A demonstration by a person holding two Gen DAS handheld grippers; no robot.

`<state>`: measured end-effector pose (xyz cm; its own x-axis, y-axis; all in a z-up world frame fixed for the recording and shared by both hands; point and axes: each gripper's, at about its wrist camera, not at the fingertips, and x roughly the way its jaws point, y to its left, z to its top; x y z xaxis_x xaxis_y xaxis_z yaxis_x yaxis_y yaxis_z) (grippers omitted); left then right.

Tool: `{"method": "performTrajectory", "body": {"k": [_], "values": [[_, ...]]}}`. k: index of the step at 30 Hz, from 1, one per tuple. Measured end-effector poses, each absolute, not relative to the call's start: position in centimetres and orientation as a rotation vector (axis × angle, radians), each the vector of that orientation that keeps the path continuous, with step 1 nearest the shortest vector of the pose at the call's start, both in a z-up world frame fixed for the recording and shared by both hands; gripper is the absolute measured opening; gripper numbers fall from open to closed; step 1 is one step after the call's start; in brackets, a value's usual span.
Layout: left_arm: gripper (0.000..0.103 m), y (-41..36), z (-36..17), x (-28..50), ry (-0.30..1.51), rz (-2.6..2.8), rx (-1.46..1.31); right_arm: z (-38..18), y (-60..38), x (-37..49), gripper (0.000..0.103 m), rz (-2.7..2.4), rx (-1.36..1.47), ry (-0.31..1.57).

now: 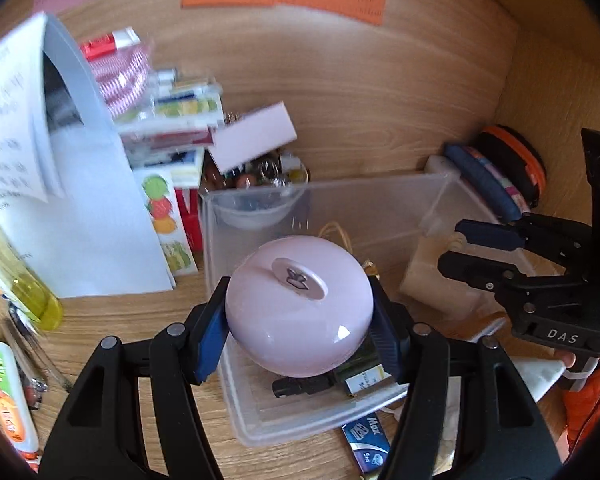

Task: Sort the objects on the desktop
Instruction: 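Carry the pink case into the clear box with the left gripper while the right drops the seashell in, then grasp the white drawstring bag with the right gripper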

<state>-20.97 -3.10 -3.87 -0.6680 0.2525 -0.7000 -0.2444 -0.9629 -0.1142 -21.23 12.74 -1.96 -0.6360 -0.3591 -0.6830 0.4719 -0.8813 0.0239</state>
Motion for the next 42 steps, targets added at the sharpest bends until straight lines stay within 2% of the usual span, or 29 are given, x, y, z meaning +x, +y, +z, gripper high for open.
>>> {"method": "performTrajectory", "body": {"k": [8,13,15,17,22,25,26,29,32,35,42], "values": [[0.062,-2.0,-4.5,-20.8,0.049,2.634,-1.101,-3.3,12.7,-21.8,0.039,-2.453,0.980,0.224],[0.062,-1.3,-5.0,-20.7,0.100,2.630,-1.113,-3.7,12.2,-21.3,0.039,-2.491,0.929,0.300],[0.062,-1.5,-5.0,-20.6,0.092,2.630,-1.108,-3.7,12.0,-21.0,0.042,-2.495,0.916,0.329],[0.062,-1.8,-5.0,-20.6,0.084,2.633,-1.105,-3.9,11.8,-20.9,0.051,-2.502,0.905,0.348],[0.063,-1.6,-5.0,-20.1,0.112,2.657,-1.089,-4.1,11.8,-20.9,0.062,-2.544,0.889,0.383],[0.068,-1.5,-5.0,-19.9,0.139,2.684,-1.070,-4.1,12.2,-21.1,0.071,-2.573,0.891,0.373],[0.072,-1.4,-4.9,-19.8,0.141,2.693,-1.062,-4.0,12.2,-21.1,0.072,-2.581,0.889,0.376],[0.073,-1.6,-4.6,-19.6,0.125,2.716,-1.032,-3.9,12.0,-21.1,0.074,-2.598,0.884,0.393],[0.079,-2.1,-3.9,-19.3,0.106,2.750,-0.988,-3.6,11.9,-20.9,0.080,-2.612,0.875,0.420],[0.085,-2.6,-3.0,-19.1,0.045,2.745,-0.951,-3.1,11.9,-20.5,0.080,-2.620,0.850,0.439],[0.088,-3.6,-1.1,-17.3,-0.035,2.807,-0.921,-0.6,12.6,-18.7,0.082,-2.660,0.825,0.399]]}}
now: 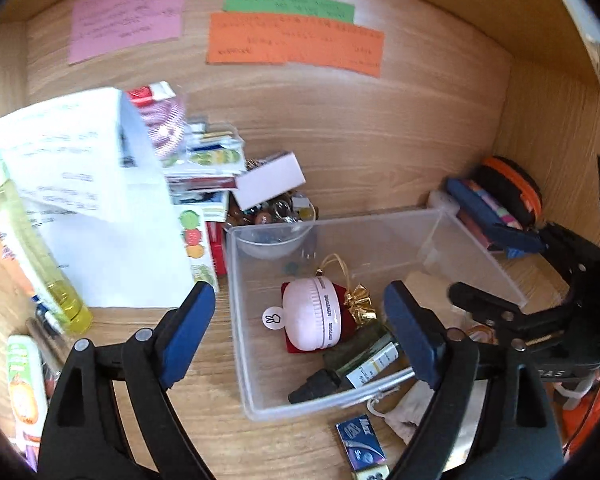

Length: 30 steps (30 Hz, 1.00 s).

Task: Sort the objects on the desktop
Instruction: 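Grasp the white drawstring bag with the right gripper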

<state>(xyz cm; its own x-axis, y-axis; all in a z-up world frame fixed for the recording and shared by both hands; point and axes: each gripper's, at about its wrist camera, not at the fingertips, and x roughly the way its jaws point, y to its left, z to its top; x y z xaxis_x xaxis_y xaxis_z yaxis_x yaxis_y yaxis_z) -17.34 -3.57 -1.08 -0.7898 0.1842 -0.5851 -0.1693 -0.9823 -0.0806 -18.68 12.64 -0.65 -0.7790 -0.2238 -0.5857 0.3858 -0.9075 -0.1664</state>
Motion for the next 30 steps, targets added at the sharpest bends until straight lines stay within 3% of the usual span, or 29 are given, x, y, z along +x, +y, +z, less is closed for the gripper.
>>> {"method": "performTrajectory", "body": {"k": [4,9,19,22,30], "values": [[0.090,-3.7,-0.3,-15.0,0.022,2.864,-0.918,0.7,13.9,-16.6,0.090,-2.673,0.809,0.332],[0.096,-3.9,-0.1,-11.1,0.024,2.888,-0.897,1.2,14.8,-13.9,0.092,-2.696,0.795,0.320],[0.096,-3.1,-2.8,-6.6,0.091,2.879,-0.968,-1.1,15.9,-9.6,0.097,-2.680,0.851,0.239],[0.096,-3.4,-3.9,-5.8,0.052,2.867,-1.006,-2.4,15.8,-9.0,0.103,-2.665,0.895,0.199],[0.096,-4.9,-5.5,-3.7,-0.010,2.845,-1.035,-5.4,13.4,-9.6,0.103,-2.613,1.019,0.233]]}}
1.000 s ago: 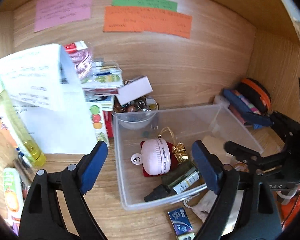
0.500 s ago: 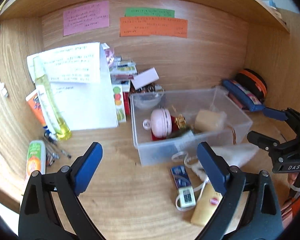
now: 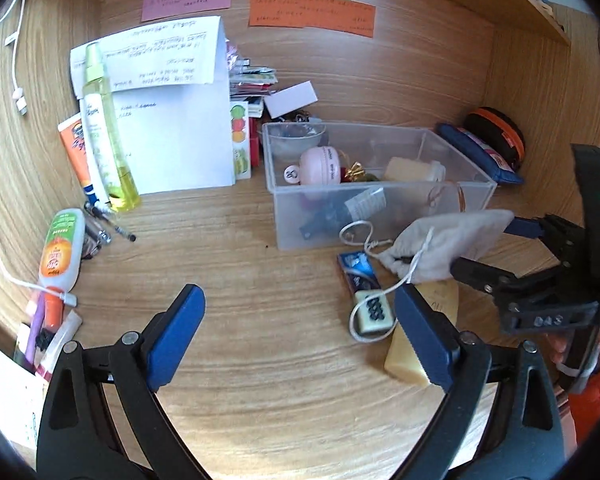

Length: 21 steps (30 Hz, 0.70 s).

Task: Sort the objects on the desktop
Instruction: 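Grasp the white drawstring bag with the right gripper, then grasp the white dotted tile with the left gripper while the right holds the bag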

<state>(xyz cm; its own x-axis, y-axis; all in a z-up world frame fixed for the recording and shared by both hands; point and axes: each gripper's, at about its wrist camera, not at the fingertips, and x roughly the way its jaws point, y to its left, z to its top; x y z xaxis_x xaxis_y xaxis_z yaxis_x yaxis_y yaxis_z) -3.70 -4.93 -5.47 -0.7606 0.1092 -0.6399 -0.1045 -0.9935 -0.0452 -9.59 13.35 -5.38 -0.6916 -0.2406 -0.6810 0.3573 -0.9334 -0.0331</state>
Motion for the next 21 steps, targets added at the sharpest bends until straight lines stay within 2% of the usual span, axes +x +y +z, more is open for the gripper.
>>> {"method": "performTrajectory", "body": {"k": [7,10,12,14,19,21], "values": [[0.096,-5.7,-7.0,-3.8,-0.009,2.818,-1.091,-7.4,10.6,-11.7,0.103,-2.551,1.113,0.228],[0.096,-5.8,-7.6,-3.9,-0.014,2.798,-1.105,-8.2,9.8,-12.5,0.098,-2.542,1.175,0.267],[0.096,-5.7,-7.9,-4.0,-0.016,2.786,-1.110,-8.1,10.3,-12.7,0.088,-2.525,1.172,0.207],[0.096,-5.6,-8.1,-4.2,-0.012,2.775,-1.116,-8.1,11.1,-13.0,0.068,-2.509,1.166,0.127],[0.096,-4.8,-8.5,-4.7,0.011,2.735,-1.131,-7.6,13.4,-13.2,0.047,-2.457,1.147,-0.050],[0.096,-4.2,-8.7,-4.8,0.032,2.725,-1.135,-7.2,14.2,-12.9,0.044,-2.432,1.131,-0.130]]}}
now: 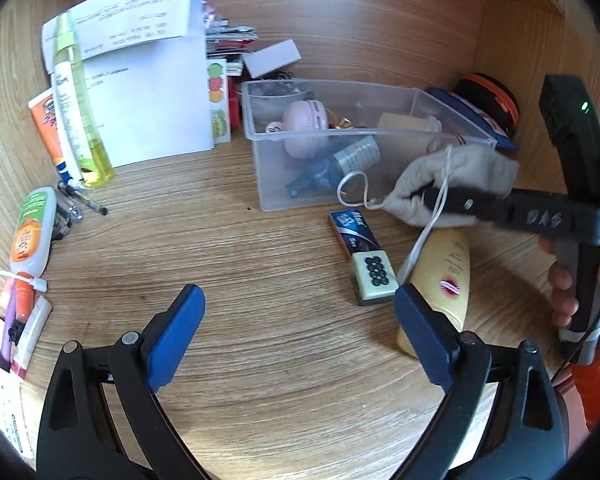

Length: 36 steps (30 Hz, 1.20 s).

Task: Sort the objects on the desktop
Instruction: 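Grasp the white dotted tile with the left gripper while the right holds the bag, then lower the tile into the clear box with the left gripper while the right drops the bag in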

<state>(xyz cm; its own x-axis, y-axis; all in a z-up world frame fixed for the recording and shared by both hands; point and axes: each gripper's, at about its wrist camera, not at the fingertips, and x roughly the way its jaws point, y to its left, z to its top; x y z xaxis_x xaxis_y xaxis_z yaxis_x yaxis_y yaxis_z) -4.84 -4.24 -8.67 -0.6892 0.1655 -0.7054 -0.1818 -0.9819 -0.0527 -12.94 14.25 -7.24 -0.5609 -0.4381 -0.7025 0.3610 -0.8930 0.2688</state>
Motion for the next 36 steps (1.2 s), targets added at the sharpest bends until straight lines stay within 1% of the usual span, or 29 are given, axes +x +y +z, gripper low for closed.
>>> {"method": "performTrajectory", "body": {"k": [3,7,9,10,13,14,16,17,18,20,23,25,26,27,31,36], "values": [[0.096,-3.3,-8.9,-5.4,0.073,2.710,-1.144,-6.3,15.4,-12.4,0.044,-2.423,1.089,-0.188],[0.096,-2.2,-9.3,-6.7,0.128,2.710,-1.187,-4.6,16.4,-11.1,0.044,-2.466,1.013,-0.174],[0.088,-1.8,-9.7,-7.5,0.139,2.687,-1.216,-4.1,16.9,-10.6,0.044,-2.471,0.984,-0.175],[0.088,-1.6,-9.9,-7.8,0.143,2.675,-1.234,-3.9,17.1,-10.4,0.044,-2.469,0.978,-0.175],[0.081,-1.4,-9.7,-8.4,0.103,2.643,-1.248,-3.9,17.2,-9.9,0.044,-2.471,0.971,-0.145],[0.077,-1.3,-9.7,-8.5,0.101,2.640,-1.248,-4.0,17.2,-9.8,0.044,-2.465,0.967,-0.136],[0.072,-1.0,-9.6,-8.7,0.099,2.630,-1.253,-4.2,17.2,-9.7,0.044,-2.458,0.963,-0.129],[0.067,-0.8,-9.7,-8.8,0.101,2.617,-1.264,-4.2,17.3,-9.7,0.044,-2.455,0.962,-0.129],[0.058,-0.6,-9.9,-9.0,0.108,2.604,-1.280,-4.2,17.4,-9.7,0.044,-2.452,0.961,-0.134],[0.050,-0.1,-10.3,-9.2,0.126,2.600,-1.307,-4.2,17.5,-9.8,0.044,-2.441,0.955,-0.144],[0.048,0.0,-10.4,-9.0,0.139,2.602,-1.309,-4.1,17.6,-9.6,0.044,-2.432,0.950,-0.144],[0.044,0.1,-10.5,-8.8,0.155,2.614,-1.302,-4.1,17.7,-9.5,0.044,-2.426,0.946,-0.142],[0.038,0.2,-10.6,-8.7,0.167,2.624,-1.296,-4.2,17.7,-9.5,0.044,-2.428,0.947,-0.143],[0.036,0.1,-10.6,-8.6,0.164,2.628,-1.293,-4.2,17.8,-9.5,0.044,-2.427,0.948,-0.143],[0.036,0.1,-10.4,-8.0,0.189,2.656,-1.282,-4.0,17.8,-9.6,0.044,-2.427,0.948,-0.152],[0.036,-0.4,-7.9,-7.0,0.150,2.681,-1.185,-2.8,17.9,-9.6,0.044,-2.436,0.914,-0.150]]}}
